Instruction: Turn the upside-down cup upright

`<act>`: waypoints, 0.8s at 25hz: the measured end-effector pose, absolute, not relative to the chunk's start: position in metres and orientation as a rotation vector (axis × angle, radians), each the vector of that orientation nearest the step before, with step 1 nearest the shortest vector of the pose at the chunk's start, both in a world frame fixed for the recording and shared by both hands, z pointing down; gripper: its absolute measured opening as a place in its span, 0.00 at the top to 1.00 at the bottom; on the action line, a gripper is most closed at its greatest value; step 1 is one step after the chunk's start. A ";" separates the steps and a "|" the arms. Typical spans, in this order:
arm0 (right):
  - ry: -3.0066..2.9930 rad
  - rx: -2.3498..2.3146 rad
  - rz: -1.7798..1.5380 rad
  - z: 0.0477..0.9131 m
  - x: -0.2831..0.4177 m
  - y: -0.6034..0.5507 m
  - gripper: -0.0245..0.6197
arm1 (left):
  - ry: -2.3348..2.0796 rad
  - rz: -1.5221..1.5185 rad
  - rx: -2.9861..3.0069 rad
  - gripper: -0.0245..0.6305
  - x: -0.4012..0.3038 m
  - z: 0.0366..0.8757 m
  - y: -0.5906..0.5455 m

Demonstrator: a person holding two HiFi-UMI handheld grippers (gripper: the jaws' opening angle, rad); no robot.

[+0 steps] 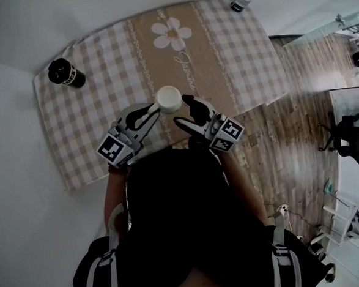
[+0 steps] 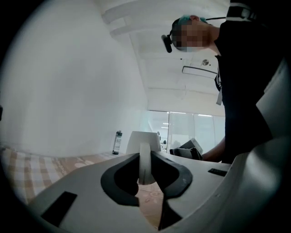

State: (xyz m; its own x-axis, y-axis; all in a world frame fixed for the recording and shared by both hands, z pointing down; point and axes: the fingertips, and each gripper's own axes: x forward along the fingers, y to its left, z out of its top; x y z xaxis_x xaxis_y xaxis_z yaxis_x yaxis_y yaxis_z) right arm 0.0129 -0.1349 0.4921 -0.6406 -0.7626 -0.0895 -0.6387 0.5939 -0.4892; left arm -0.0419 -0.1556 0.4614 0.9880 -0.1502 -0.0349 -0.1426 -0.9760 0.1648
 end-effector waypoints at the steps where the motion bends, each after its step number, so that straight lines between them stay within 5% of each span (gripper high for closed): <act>1: 2.494 -1.103 -0.642 0.489 0.013 -0.133 0.42 | -0.223 -0.094 2.971 0.84 -0.046 0.460 -0.155; 3: 2.455 -1.051 -0.720 0.492 0.010 -0.131 0.44 | -0.246 -0.152 2.957 0.84 -0.054 0.458 -0.155; 5: 2.390 -0.964 -0.821 0.494 0.007 -0.130 0.62 | -0.256 -0.200 2.935 0.84 -0.058 0.455 -0.155; 12: 2.193 -0.581 -1.009 0.476 -0.001 -0.126 0.70 | -0.133 -0.266 2.943 0.84 -0.062 0.444 -0.141; 20: 2.290 -0.645 -0.996 0.487 -0.011 -0.123 0.71 | -0.106 -0.133 2.958 0.85 -0.071 0.467 -0.141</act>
